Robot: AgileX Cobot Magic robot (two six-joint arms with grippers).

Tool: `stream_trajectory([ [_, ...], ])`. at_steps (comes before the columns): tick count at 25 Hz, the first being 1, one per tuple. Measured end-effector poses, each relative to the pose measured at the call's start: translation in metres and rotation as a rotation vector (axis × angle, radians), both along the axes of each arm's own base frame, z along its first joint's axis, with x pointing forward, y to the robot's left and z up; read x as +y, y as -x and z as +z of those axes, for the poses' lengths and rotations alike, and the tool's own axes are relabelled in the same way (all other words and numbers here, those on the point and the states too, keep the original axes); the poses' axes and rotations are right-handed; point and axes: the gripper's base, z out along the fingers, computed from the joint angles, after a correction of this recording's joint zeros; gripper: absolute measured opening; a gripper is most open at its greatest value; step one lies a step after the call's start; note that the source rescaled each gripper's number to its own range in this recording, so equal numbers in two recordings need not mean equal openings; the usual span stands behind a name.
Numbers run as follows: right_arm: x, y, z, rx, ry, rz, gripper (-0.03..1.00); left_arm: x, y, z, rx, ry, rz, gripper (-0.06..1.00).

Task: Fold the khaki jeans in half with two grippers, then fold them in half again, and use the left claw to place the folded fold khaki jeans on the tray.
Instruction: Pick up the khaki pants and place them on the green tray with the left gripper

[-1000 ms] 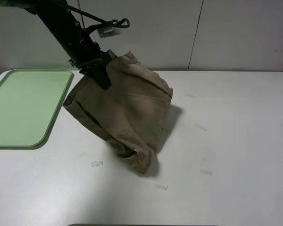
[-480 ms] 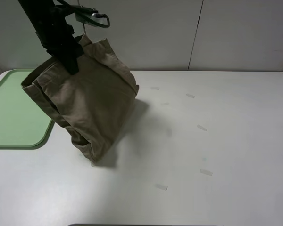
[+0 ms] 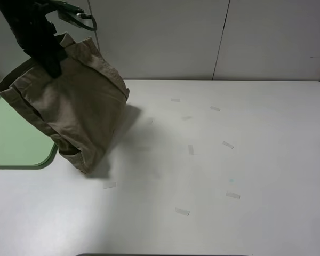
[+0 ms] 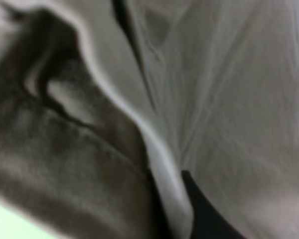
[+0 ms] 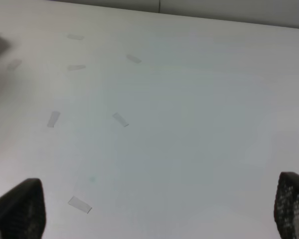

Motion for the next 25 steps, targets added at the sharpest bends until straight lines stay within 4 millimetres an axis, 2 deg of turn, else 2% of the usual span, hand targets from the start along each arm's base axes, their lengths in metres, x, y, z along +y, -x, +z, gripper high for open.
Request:
stream_trajectory([
  [14, 0.000, 0.000, 0.000, 0.000, 0.000, 0.000, 1.00, 0.083, -0.003, 0.000, -0.001, -0.017, 0.111, 0.00],
  [25, 0.000, 0.000, 0.000, 0.000, 0.000, 0.000, 1.00, 0.121, 0.001, 0.000, 0.000, -0.021, 0.208, 0.00],
])
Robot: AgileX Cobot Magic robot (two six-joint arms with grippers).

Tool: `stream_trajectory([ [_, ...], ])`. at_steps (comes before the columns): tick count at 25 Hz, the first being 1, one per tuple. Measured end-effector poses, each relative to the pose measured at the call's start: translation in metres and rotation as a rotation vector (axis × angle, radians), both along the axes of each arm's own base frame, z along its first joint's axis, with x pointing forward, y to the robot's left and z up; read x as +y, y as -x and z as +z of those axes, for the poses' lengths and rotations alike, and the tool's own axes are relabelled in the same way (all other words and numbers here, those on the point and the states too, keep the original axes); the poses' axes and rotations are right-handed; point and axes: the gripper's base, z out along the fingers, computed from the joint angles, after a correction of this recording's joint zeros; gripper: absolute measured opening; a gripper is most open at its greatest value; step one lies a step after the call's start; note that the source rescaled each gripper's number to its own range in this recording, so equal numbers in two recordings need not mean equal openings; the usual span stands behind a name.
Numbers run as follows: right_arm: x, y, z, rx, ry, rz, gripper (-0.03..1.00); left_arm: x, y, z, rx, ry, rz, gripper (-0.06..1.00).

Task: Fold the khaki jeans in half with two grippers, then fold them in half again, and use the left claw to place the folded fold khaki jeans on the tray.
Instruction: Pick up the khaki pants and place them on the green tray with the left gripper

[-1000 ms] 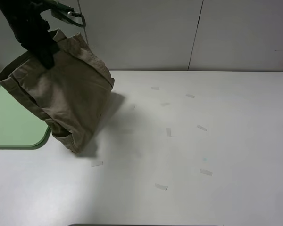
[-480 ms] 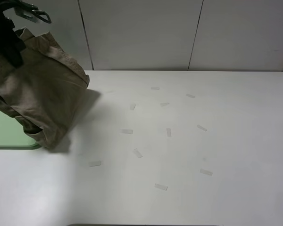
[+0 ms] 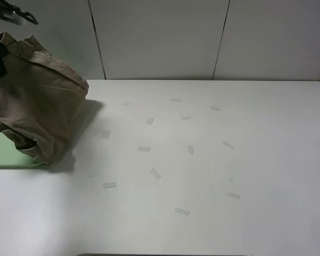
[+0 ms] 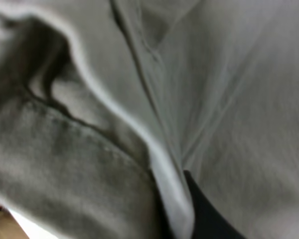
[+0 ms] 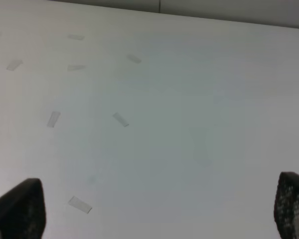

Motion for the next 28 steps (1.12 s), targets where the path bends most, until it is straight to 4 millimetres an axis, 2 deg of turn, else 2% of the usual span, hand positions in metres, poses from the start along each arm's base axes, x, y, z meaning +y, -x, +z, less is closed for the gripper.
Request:
stream_trajectory([
  [5, 0.000, 0.000, 0.000, 0.000, 0.000, 0.000, 1.00, 0.011, 0.001, 0.000, -0.007, -0.004, 0.030, 0.00],
  [12, 0.000, 0.000, 0.000, 0.000, -0.001, 0.000, 1.00, 0.023, -0.006, 0.002, -0.104, -0.048, 0.044, 0.00],
  [19, 0.000, 0.000, 0.000, 0.000, -0.002, 0.002, 1.00, 0.029, -0.015, -0.011, -0.122, -0.091, 0.037, 0.00],
  [25, 0.000, 0.000, 0.000, 0.000, -0.002, 0.002, 1.00, 0.029, -0.015, -0.013, -0.115, -0.083, 0.084, 0.00],
  [28, 0.000, 0.000, 0.000, 0.000, -0.003, 0.002, 1.00, 0.029, -0.013, -0.013, -0.096, -0.078, 0.104, 0.08],
])
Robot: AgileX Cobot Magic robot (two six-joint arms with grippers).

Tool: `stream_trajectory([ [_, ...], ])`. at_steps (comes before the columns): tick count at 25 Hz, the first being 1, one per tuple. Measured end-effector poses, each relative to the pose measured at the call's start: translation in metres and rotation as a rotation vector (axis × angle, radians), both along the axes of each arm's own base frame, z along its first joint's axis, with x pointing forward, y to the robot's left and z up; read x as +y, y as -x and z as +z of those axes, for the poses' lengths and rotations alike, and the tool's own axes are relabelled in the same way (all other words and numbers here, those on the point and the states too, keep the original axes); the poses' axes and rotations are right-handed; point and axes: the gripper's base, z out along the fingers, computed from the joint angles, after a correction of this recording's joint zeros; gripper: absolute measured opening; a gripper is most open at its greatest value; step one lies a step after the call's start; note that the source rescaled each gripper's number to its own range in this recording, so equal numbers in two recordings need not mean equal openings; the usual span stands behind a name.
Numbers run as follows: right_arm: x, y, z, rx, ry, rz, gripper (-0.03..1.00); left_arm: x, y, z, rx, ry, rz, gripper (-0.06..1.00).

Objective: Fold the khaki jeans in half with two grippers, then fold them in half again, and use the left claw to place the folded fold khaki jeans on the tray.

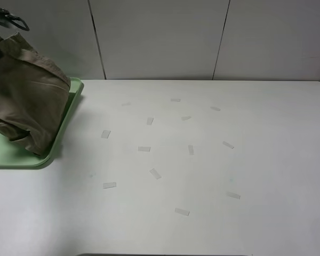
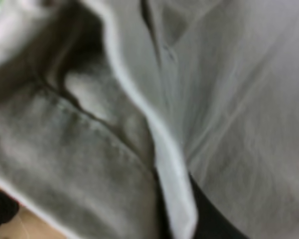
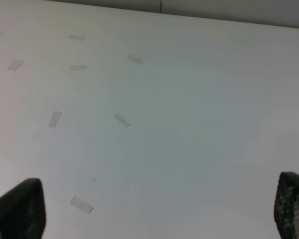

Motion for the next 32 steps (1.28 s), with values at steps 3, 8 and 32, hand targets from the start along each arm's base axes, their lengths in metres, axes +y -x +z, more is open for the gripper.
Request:
stream_trajectory([
  [3, 0.000, 0.000, 0.000, 0.000, 0.000, 0.000, 1.00, 0.000, 0.002, 0.000, 0.016, 0.009, 0.027, 0.34],
  [8, 0.000, 0.000, 0.000, 0.000, 0.000, 0.000, 1.00, -0.001, 0.008, 0.003, 0.057, 0.027, 0.107, 0.69],
  [32, 0.000, 0.000, 0.000, 0.000, 0.000, 0.000, 1.00, -0.014, 0.055, 0.076, -0.075, 0.074, 0.217, 0.74],
])
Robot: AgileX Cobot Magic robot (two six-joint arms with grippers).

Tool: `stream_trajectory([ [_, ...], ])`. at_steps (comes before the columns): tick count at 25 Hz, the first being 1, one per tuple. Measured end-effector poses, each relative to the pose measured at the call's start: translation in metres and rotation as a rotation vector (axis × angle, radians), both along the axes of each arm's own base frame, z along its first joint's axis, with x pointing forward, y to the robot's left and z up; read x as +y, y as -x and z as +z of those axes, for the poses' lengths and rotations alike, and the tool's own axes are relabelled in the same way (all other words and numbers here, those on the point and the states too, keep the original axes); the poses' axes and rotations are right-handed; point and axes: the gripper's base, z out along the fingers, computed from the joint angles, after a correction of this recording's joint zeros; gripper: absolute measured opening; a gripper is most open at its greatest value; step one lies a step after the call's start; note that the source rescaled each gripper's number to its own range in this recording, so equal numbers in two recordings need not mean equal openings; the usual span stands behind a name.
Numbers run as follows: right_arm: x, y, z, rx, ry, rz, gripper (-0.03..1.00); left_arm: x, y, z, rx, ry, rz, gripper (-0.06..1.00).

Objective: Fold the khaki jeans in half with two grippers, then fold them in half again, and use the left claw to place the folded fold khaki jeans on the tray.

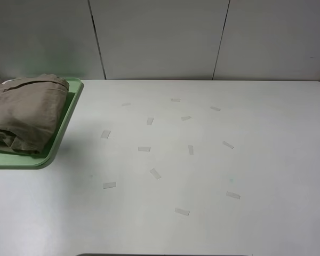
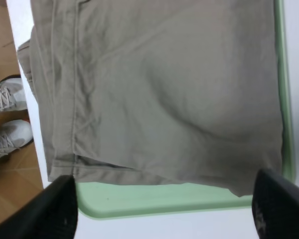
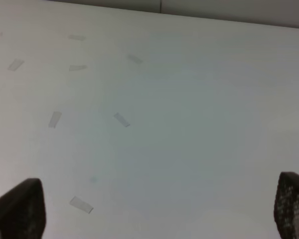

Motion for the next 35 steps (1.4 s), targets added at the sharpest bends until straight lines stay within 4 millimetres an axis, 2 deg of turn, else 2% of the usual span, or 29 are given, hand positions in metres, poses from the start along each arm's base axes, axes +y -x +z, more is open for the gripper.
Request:
stream_trajectory([
  [5, 0.000, 0.000, 0.000, 0.000, 0.000, 0.000, 1.00, -0.005, 0.019, 0.025, -0.137, -0.012, -0.004, 0.74],
  [8, 0.000, 0.000, 0.000, 0.000, 0.000, 0.000, 1.00, -0.008, 0.042, 0.042, -0.255, -0.016, -0.002, 0.74],
  [12, 0.000, 0.000, 0.000, 0.000, 0.000, 0.000, 1.00, -0.008, 0.072, 0.051, -0.374, -0.032, 0.011, 0.74],
  [18, 0.000, 0.000, 0.000, 0.000, 0.000, 0.000, 1.00, -0.031, 0.120, 0.070, -0.569, 0.007, -0.090, 0.76],
  [19, 0.000, 0.000, 0.000, 0.000, 0.000, 0.000, 1.00, -0.031, 0.120, 0.070, -0.569, 0.007, -0.090, 0.76],
  [20, 0.000, 0.000, 0.000, 0.000, 0.000, 0.000, 1.00, -0.040, 0.135, 0.075, -0.621, 0.036, -0.133, 0.79],
  [22, 0.000, 0.000, 0.000, 0.000, 0.000, 0.000, 1.00, -0.049, 0.152, 0.079, -0.669, 0.055, -0.163, 0.80],
  [29, 0.000, 0.000, 0.000, 0.000, 0.000, 0.000, 1.00, -0.072, 0.210, 0.072, -0.865, 0.126, -0.205, 0.81],
  [35, 0.000, 0.000, 0.000, 0.000, 0.000, 0.000, 1.00, -0.092, 0.245, 0.045, -0.926, 0.247, -0.231, 0.81],
])
